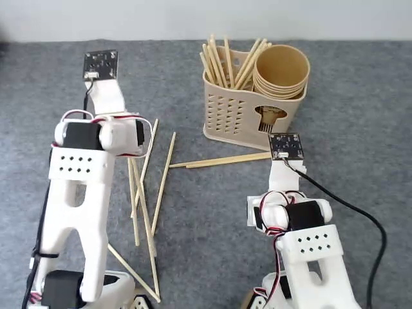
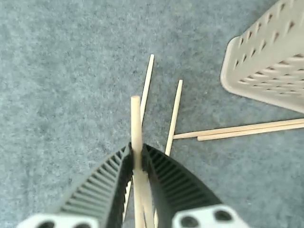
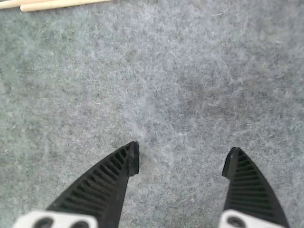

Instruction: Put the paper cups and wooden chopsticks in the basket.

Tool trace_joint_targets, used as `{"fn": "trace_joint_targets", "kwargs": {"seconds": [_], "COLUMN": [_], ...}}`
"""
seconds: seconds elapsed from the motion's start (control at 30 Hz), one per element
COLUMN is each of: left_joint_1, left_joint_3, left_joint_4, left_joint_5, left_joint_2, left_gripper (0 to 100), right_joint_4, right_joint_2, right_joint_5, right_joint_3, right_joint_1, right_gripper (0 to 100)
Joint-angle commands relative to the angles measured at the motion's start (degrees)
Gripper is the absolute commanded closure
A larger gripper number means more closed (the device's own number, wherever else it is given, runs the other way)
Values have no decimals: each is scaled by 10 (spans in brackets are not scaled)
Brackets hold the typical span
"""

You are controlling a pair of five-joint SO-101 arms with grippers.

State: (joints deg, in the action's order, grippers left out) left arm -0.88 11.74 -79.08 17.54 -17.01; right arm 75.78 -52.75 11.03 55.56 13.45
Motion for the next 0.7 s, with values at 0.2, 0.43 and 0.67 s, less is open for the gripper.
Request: {"fn": "trace_joint_targets", "kwargs": {"seconds": [0.2, 0.43, 0.67], "left_joint_1": [-3, -4, -78], "left_joint_3": [-37, -37, -33], "left_joint_4": [47, 182, 324], "left_joint_5": [5, 6, 7], "left_joint_2": [-167, -169, -168], "left_gripper": [988, 988, 988], "right_joint_4": [-8, -8, -7], "right_joint_2": [-10, -10, -10], "right_joint_5": [47, 49, 50], "right_joint_3": [-2, 0, 1], "right_joint_1": [44, 46, 45], "right_gripper": [703, 703, 703]}}
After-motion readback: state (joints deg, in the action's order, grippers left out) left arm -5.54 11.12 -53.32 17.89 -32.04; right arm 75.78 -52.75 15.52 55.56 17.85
